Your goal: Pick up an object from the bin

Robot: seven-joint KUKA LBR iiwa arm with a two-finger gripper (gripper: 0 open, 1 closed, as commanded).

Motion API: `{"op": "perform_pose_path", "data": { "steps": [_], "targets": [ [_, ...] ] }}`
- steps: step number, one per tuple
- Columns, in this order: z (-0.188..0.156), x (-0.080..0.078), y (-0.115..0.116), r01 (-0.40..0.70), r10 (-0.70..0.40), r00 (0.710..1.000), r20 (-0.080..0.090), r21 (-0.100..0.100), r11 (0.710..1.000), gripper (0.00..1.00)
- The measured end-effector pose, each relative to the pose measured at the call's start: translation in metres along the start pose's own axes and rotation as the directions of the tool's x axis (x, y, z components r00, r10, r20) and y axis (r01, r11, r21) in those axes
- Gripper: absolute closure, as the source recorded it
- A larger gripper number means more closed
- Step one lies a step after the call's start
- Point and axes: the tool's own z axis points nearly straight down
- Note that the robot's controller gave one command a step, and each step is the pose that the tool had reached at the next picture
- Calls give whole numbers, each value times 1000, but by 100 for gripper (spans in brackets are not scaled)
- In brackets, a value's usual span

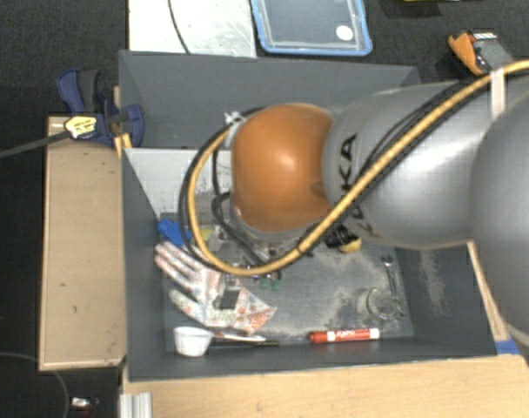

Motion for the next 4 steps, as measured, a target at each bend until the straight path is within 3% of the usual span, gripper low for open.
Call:
{"op": "perform_pose_path", "data": {
  "steps": [1,2,3,4],
  "targets": [
    [-5,-2,-1,-7,7,1000,7,-2,1000,0],
    [-19,9,-41,-90,90,996,5,-2,996,0],
    [-2,-5,-70,-158,158,987,4,-2,987,0],
    [39,-19,-14,123,-123,992,11,-2,992,0]
  ]
}}
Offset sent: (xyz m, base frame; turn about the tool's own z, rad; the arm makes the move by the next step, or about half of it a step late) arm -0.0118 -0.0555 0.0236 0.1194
